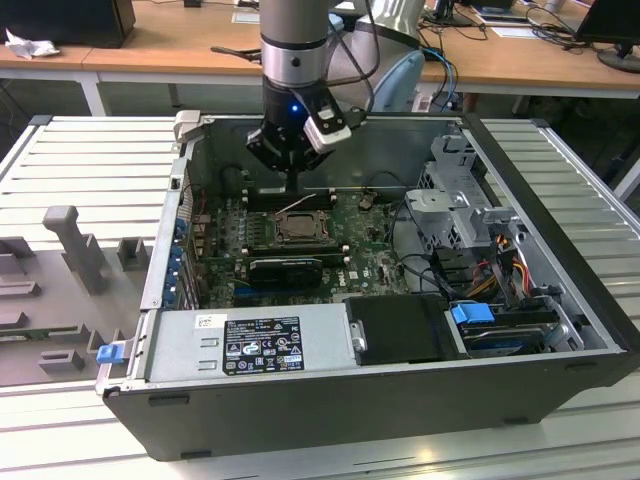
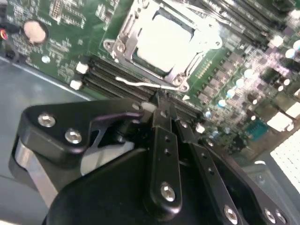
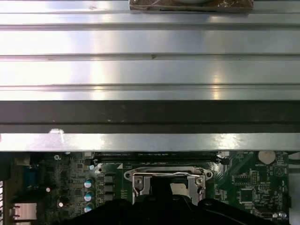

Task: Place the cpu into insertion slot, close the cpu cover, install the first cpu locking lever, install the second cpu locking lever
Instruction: 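Install the first cpu locking lever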

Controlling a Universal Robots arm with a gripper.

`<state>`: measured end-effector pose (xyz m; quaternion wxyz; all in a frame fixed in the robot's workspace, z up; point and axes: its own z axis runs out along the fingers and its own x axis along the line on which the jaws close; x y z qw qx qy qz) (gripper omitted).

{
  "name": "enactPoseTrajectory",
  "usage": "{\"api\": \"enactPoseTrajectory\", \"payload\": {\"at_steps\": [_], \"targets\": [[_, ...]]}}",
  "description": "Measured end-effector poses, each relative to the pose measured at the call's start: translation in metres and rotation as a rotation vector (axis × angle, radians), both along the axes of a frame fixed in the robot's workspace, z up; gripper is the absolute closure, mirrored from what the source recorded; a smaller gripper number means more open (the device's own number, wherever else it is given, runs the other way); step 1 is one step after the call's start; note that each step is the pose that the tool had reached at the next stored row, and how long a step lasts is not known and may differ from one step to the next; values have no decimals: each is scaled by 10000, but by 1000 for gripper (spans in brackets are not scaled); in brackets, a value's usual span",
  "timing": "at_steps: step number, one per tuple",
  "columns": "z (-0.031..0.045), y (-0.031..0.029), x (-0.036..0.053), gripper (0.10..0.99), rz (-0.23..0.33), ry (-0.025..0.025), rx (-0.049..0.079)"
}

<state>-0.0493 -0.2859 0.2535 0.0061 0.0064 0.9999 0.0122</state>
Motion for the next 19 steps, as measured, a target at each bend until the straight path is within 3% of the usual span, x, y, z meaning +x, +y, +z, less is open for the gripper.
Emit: {"api": "enactPoseTrajectory", "payload": {"at_steps": [2, 3, 5, 6, 7, 9, 19], "targets": [[-3, -1, 0, 980, -2, 1, 23], [-13, -9, -2, 980, 14, -15, 207], [-106, -9, 20, 980, 538, -12, 210], [-167, -1, 109, 980, 578, -11, 209], [-178, 0, 109, 980, 631, -11, 239], [-180, 0, 110, 980, 782, -18, 521], [-287, 14, 204, 980, 913, -15, 521]]}}
